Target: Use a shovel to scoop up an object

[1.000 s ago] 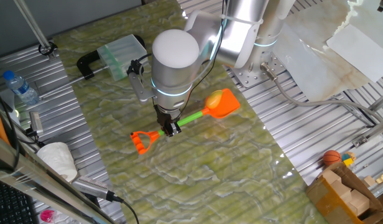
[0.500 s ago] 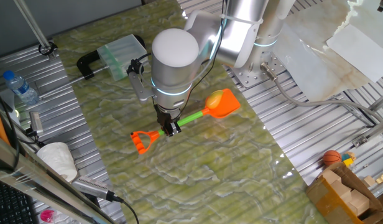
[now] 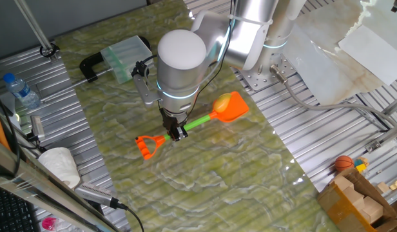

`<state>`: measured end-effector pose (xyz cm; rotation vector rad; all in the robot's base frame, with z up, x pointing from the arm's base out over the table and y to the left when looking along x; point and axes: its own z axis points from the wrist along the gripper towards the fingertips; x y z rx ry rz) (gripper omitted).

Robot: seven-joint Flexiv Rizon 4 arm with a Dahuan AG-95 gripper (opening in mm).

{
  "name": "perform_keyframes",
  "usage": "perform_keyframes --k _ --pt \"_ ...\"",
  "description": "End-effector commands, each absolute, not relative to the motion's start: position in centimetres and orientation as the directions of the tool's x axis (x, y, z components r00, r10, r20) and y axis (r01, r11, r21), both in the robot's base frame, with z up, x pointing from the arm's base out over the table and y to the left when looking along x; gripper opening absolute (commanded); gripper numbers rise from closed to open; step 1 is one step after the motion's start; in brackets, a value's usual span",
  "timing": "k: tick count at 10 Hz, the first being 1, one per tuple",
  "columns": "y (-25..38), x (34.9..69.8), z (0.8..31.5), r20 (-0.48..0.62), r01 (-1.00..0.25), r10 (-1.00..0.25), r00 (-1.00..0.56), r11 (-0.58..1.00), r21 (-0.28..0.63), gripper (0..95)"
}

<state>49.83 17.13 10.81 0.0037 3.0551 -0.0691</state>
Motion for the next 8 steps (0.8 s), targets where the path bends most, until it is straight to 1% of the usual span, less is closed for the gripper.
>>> perform_keyframes --k 1,8 --pt "17.09 49.81 10.80 -0.086 0.005 0.001 -0.996 0.999 -0.044 0.0" --pt "17.09 49.81 10.80 -0.086 -0.008 -0.012 -0.996 0.999 -0.045 0.0"
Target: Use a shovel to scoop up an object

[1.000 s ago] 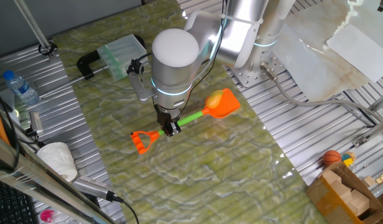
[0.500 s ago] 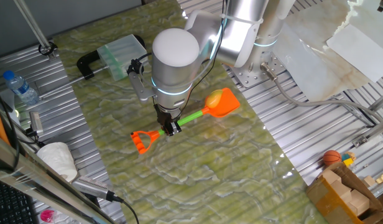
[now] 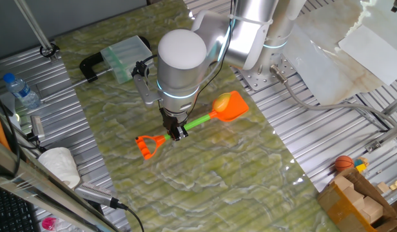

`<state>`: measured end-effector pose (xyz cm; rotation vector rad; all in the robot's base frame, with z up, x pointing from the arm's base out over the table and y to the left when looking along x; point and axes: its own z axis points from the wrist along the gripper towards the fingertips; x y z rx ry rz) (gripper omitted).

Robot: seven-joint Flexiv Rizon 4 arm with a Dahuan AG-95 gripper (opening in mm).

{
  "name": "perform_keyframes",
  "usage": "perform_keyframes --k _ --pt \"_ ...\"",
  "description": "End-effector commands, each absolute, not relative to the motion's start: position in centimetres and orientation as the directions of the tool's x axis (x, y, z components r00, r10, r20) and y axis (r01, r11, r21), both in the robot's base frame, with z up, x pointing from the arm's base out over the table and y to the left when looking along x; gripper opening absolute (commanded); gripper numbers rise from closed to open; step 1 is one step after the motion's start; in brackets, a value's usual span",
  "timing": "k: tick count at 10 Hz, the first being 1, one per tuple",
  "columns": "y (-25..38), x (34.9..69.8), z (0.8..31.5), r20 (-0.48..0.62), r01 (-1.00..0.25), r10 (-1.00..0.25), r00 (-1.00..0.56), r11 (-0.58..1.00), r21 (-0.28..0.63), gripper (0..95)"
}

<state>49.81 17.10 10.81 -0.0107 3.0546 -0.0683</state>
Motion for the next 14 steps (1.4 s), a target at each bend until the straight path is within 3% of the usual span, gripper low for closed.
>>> perform_keyframes --k 1,14 --pt "17.09 49.81 10.80 -0.086 -0.006 -0.009 -0.996 0.999 -0.045 0.0" --pt "17.11 49.80 10.80 -0.077 -0.022 -0.026 -0.997 0.999 -0.043 0.0"
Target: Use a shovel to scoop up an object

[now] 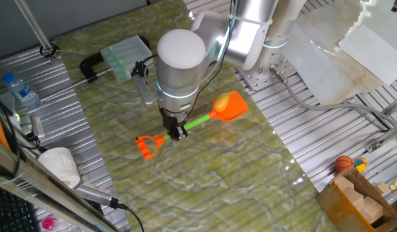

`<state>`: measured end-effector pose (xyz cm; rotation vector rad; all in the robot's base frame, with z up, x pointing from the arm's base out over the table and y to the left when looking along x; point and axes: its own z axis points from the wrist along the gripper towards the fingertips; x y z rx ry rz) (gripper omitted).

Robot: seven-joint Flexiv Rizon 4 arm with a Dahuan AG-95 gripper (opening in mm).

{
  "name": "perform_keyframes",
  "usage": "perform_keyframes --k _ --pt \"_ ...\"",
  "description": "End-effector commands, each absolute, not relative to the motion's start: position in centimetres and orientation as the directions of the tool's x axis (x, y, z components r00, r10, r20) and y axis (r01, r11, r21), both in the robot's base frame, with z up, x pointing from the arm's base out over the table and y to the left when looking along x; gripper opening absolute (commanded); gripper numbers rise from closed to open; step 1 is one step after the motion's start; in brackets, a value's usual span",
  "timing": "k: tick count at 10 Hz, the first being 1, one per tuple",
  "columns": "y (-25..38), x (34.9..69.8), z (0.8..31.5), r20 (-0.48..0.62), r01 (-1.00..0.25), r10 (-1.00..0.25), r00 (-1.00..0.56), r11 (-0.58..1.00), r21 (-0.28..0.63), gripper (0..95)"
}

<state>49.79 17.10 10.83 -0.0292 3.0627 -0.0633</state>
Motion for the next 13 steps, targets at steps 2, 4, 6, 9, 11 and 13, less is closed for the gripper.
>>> perform_keyframes --k 2,4,6,9,11,13 --pt "17.08 49.77 10.81 -0.062 -0.051 -0.054 -0.997 0.998 -0.048 0.0" --pt "17.08 49.78 10.80 -0.036 -0.069 -0.071 -0.997 0.997 -0.047 0.0" --pt "17.11 49.76 10.81 -0.029 -0.054 -0.056 -0.998 0.997 -0.046 0.0" --pt "17.17 49.79 10.80 -0.029 -0.046 -0.048 -0.998 0.998 -0.046 0.0" --pt "17.19 49.77 10.81 -0.029 -0.048 -0.049 -0.998 0.998 -0.045 0.0" --pt "17.14 49.70 10.80 -0.024 -0.053 -0.055 -0.998 0.998 -0.046 0.0"
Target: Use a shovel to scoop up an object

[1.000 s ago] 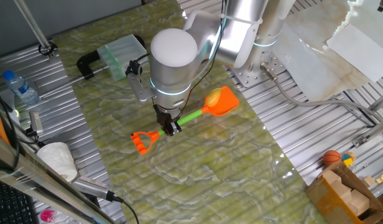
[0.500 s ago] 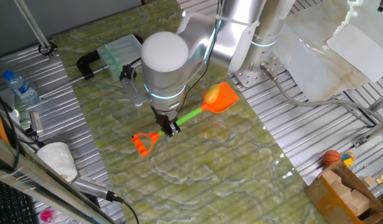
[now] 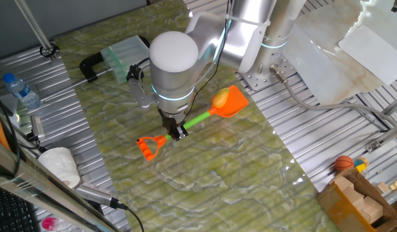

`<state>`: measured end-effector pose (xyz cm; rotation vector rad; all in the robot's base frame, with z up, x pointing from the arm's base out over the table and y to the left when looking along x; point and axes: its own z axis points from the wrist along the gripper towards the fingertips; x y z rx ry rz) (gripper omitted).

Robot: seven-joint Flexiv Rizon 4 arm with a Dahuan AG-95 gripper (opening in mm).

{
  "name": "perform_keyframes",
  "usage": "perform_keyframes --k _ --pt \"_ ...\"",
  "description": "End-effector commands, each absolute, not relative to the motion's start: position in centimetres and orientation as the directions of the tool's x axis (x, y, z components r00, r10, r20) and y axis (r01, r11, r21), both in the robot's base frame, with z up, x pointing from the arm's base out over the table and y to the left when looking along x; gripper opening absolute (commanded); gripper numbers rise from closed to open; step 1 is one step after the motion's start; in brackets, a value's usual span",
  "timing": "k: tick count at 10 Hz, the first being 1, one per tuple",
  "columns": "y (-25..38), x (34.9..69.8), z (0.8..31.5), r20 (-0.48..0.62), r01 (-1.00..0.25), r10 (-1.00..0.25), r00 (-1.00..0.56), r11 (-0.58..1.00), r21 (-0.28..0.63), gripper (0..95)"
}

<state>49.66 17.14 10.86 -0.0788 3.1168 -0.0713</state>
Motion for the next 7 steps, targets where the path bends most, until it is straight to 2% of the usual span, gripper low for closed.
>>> perform_keyframes --k 1,7 --pt "17.10 49.64 10.79 -0.023 -0.055 -0.056 -0.998 0.997 -0.046 0.0" --pt "17.07 49.54 10.79 -0.021 -0.030 -0.031 -0.999 0.999 -0.045 0.0"
